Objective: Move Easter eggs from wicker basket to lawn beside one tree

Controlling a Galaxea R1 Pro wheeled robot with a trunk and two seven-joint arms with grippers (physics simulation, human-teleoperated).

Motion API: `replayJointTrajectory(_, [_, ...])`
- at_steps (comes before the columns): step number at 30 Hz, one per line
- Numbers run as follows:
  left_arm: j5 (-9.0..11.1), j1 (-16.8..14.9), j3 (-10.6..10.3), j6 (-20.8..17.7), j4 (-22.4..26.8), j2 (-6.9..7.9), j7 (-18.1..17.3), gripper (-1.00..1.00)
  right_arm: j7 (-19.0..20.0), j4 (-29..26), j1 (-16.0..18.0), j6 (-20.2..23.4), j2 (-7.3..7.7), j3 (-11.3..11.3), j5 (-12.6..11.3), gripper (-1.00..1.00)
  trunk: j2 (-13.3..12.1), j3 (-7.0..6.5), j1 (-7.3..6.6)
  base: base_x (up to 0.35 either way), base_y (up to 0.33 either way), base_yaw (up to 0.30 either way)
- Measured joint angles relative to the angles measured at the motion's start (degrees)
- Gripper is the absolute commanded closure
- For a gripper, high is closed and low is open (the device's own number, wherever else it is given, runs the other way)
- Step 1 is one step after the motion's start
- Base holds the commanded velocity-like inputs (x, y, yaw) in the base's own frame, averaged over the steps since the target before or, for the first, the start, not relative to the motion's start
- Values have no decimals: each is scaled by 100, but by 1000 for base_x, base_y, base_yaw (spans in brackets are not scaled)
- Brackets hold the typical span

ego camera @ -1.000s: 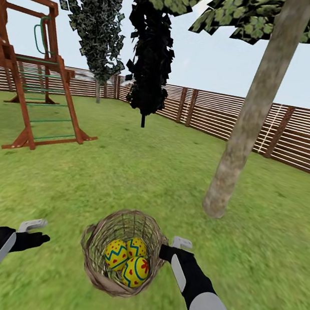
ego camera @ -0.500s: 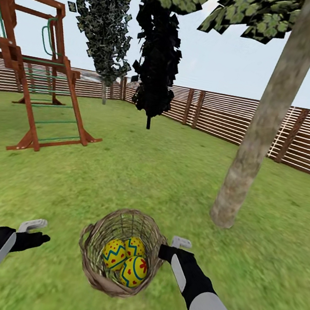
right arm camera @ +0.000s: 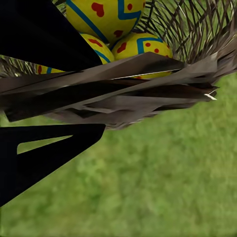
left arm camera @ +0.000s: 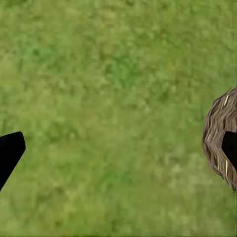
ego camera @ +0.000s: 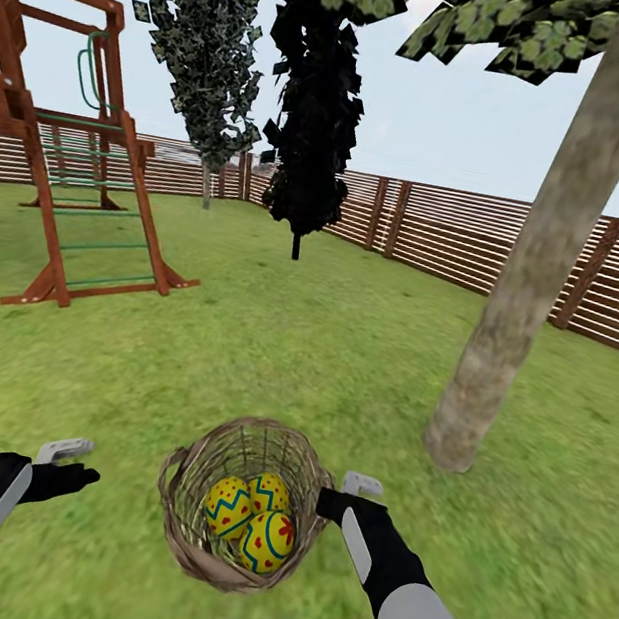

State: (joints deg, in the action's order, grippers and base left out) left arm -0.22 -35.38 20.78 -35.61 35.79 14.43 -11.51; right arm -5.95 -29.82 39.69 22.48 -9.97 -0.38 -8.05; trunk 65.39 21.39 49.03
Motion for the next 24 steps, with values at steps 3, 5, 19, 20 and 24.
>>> replayJointTrajectory(3, [0, 0, 0, 0, 1, 0, 0, -100, 0, 0, 0, 3, 0, 0, -1, 100, 0, 0, 0, 302, 0, 0])
replayJointTrajectory(5, [0, 0, 0, 0, 1, 0, 0, -100, 0, 0, 0, 0, 0, 0, 1, 100, 0, 0, 0, 302, 0, 0])
replayJointTrajectory(19, [8, 0, -6, -8, 1, 9, -61, -100, 9, 1, 0, 7, 0, 0, 0, 100, -1, 112, 3, 72, 0, 0])
replayJointTrajectory(20, [11, 0, -3, -8, 1, 9, -66, -100, 9, 0, 0, 7, 0, 0, -1, 100, -1, 121, 3, 0, 0, 0])
replayJointTrajectory(24, [38, 0, 29, -30, 12, 34, -88, -100, 9, 0, 0, 9, 0, 0, 1, 100, -1, 158, 3, 0, 0, 0])
